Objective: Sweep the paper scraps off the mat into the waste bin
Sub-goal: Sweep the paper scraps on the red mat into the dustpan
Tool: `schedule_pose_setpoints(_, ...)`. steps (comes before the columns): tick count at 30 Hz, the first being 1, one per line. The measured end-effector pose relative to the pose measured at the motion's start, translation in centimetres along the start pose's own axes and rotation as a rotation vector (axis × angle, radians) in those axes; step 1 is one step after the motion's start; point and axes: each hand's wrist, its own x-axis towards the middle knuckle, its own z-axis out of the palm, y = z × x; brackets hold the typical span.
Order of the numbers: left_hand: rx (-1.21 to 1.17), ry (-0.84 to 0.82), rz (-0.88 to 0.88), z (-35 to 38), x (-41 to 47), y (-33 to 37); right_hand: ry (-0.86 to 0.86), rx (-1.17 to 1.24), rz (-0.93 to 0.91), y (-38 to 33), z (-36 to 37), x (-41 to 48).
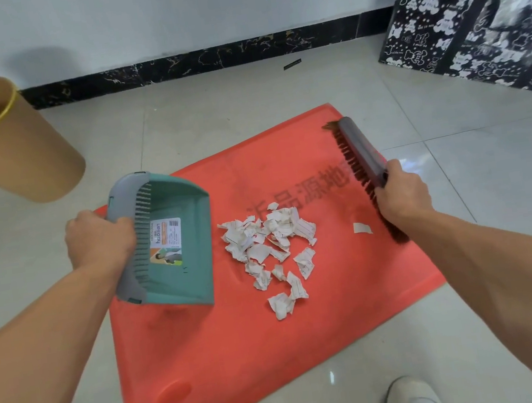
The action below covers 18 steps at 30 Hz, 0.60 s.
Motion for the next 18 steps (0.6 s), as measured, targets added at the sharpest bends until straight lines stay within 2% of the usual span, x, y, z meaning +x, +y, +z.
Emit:
schedule_pose_setpoints(3, 0.008, -0.002, 0.002, 0.2, -0.1, 0.1, -0.030, 0.170, -0.002, -1.3, 1.3, -0.6)
schedule_pose_setpoints(8, 0.002, -0.014, 0.009, 0.6, 0.2, 0.3, -0.058, 0.288, -0.082, -3.8, 1.8, -1.0)
schedule_pose_setpoints(11, -0.008, -0.014, 0.015, 0.7, 0.2, 0.4, 0.003, 0.279, -0.085, -4.4, 0.8, -0.5)
schedule_pose_setpoints(18, -0.020, -0.011, 0.006, 0.5, 0.3, 0.4, 0.064, 0.160, 0.079, -3.3, -1.0, 0.5)
